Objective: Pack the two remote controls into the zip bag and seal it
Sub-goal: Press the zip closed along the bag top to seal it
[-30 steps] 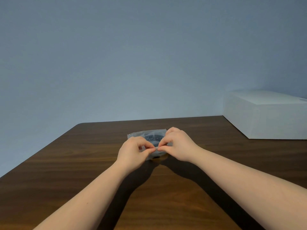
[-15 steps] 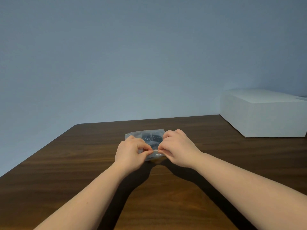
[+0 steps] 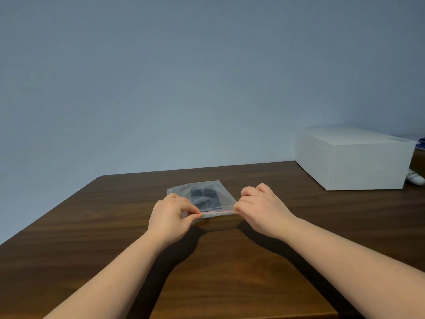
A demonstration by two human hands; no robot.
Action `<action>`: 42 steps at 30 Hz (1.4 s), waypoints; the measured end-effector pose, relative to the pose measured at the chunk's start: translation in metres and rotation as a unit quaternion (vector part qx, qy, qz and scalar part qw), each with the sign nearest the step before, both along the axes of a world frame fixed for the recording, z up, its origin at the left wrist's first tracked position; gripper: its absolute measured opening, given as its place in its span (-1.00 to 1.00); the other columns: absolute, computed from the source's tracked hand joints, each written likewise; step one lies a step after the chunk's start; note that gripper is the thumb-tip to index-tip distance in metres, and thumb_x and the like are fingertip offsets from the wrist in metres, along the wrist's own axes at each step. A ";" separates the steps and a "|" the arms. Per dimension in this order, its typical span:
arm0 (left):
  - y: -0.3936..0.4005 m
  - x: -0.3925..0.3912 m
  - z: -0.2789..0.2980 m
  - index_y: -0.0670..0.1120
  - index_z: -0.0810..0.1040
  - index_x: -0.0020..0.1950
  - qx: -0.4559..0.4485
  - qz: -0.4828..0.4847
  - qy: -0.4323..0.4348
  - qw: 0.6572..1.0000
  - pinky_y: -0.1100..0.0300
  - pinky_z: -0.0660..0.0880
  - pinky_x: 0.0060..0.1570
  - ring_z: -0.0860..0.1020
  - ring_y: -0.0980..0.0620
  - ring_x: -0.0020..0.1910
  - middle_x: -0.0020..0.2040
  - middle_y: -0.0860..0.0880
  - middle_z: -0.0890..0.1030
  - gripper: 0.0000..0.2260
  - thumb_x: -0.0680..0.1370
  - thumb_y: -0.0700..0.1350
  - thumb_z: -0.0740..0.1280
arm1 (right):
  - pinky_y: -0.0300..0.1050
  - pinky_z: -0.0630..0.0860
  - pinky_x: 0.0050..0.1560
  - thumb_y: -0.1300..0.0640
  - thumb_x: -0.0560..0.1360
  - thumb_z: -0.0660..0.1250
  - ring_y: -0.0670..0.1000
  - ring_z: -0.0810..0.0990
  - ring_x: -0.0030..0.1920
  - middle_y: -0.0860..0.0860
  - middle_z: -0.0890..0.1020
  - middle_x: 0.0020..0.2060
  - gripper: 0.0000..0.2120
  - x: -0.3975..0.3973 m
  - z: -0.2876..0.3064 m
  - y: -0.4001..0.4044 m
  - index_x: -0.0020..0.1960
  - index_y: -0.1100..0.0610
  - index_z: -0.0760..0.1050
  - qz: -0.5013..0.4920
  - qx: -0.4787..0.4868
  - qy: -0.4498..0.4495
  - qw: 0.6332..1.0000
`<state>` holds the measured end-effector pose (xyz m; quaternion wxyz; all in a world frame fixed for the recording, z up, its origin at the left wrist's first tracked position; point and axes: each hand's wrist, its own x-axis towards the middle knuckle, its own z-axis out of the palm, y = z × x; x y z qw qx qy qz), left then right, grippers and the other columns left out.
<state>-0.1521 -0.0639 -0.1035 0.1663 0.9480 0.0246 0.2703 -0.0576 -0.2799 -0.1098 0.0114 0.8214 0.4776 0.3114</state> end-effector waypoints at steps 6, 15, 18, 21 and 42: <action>0.002 -0.007 -0.004 0.08 0.69 -0.09 0.009 -0.002 0.021 1.000 0.10 0.47 0.00 0.43 0.13 -0.03 -0.10 0.13 0.69 -0.89 0.46 0.03 0.38 | -0.05 0.53 -0.17 0.21 0.25 0.57 0.03 0.61 -0.08 -0.04 0.71 -0.22 -0.78 0.002 -0.008 -0.020 -0.15 0.03 0.64 -0.037 -0.017 0.022 0.999; 0.023 -0.027 -0.016 0.11 0.67 -0.13 0.046 0.015 0.106 0.993 0.16 0.48 0.00 0.51 0.12 -0.02 -0.12 0.15 0.65 -0.92 0.45 0.05 0.39 | -0.12 0.43 -0.03 0.11 0.61 0.13 0.02 0.45 0.10 0.01 0.62 -0.02 -0.77 0.006 -0.019 -0.058 0.08 0.11 0.54 -0.121 -0.044 0.109 0.986; 0.029 -0.034 -0.027 0.17 0.64 -0.23 0.033 -0.001 0.139 0.990 0.19 0.50 0.00 0.53 0.15 -0.06 -0.20 0.22 0.58 -0.95 0.42 0.09 0.41 | -0.10 0.48 -0.03 0.01 0.62 0.08 -0.02 0.47 0.07 -0.06 0.55 -0.13 -0.72 0.008 -0.024 -0.067 0.02 0.07 0.55 -0.144 -0.033 0.161 0.976; 0.023 -0.031 -0.025 0.10 0.63 -0.30 -0.027 -0.032 0.168 0.985 0.17 0.54 -0.04 0.57 0.17 -0.13 -0.22 0.16 0.63 -0.76 0.37 0.25 0.38 | -0.05 0.51 0.02 0.01 0.60 0.09 -0.01 0.47 0.12 -0.04 0.63 -0.05 -0.73 0.006 -0.024 -0.044 0.04 0.07 0.54 -0.104 0.027 0.200 0.974; 0.007 0.048 -0.012 0.00 0.01 0.52 -0.134 -0.041 0.333 0.932 0.24 0.22 0.31 0.29 0.01 0.43 0.49 0.01 0.29 -0.17 0.41 0.16 0.41 | 0.15 -0.06 0.51 -0.39 0.47 -0.02 -0.04 0.02 0.52 -0.03 0.08 0.54 -0.22 0.038 -0.034 0.043 0.53 0.04 0.00 -0.104 -0.074 0.363 0.923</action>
